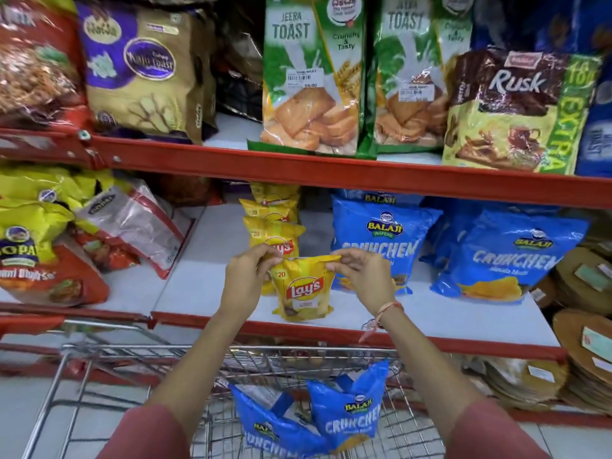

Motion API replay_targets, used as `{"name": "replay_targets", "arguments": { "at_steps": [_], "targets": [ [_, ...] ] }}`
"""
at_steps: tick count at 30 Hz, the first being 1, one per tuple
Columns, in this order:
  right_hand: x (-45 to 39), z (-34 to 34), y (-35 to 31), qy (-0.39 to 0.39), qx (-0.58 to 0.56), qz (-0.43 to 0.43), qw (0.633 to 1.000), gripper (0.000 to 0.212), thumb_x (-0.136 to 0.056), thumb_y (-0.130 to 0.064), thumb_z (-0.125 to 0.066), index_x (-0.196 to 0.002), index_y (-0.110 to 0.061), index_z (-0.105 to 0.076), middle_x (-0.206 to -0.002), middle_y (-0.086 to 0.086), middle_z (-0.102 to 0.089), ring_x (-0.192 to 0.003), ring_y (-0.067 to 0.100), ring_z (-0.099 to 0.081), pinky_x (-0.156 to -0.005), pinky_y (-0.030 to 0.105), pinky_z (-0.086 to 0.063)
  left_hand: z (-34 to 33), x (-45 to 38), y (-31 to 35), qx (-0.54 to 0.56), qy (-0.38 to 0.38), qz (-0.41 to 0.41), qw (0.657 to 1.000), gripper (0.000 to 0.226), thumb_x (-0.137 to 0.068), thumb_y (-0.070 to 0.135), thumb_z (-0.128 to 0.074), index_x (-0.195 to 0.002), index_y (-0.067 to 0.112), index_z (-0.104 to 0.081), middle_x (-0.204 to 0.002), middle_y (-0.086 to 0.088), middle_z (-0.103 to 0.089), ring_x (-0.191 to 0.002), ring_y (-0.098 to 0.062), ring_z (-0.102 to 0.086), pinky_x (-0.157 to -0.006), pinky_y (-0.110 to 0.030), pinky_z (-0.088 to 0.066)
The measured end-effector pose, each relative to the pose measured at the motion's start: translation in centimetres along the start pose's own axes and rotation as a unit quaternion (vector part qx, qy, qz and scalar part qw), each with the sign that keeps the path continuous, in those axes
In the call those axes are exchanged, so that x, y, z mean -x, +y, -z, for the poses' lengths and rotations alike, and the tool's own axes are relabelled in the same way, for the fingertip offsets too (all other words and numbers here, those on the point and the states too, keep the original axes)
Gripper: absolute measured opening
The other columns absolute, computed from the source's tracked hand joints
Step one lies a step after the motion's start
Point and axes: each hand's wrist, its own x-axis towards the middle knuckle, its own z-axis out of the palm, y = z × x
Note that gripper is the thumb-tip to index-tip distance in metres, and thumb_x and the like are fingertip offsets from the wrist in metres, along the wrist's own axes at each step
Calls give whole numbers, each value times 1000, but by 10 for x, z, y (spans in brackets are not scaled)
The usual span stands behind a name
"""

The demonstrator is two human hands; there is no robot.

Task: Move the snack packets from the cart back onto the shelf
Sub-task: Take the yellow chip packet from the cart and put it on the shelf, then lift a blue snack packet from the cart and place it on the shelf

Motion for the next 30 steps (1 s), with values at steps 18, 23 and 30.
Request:
{"name": "replay_targets", "arguments": {
  "at_steps": [18,23,30],
  "targets": [
    [188,-93,153,-330,357,-121,865,68,-84,-49,-61,-141,-23,-34,-130,6,-59,-115,25,-58,-93,36,-50,-25,195,-139,-368,-347,-20,862,93,-10,17,-97,-100,14,-74,-102,1,-77,-89,-14,-74,-69,-30,-63],
    [203,-112,170,-297,477,-78,824,25,-93,-18,-54,-117,-20,-59,-99,10,-72,-91,26,-69,-75,35,-59,-29,189,-154,-462,-321,-51,825,76,-49,-3,-84,-121,9,-62,-126,-8,-66,-118,-24,-61,-104,-49,-47],
    [219,-80,132,-236,379,-55,893,22,-88,-19,-60,-105,-28,-70,-87,10,-75,-79,23,-69,-60,25,-46,2,189,-120,-402,-283,-7,871,53,-21,-8,-90,-70,6,-74,-70,-8,-77,-72,-24,-75,-55,-28,-62]
  ]
}}
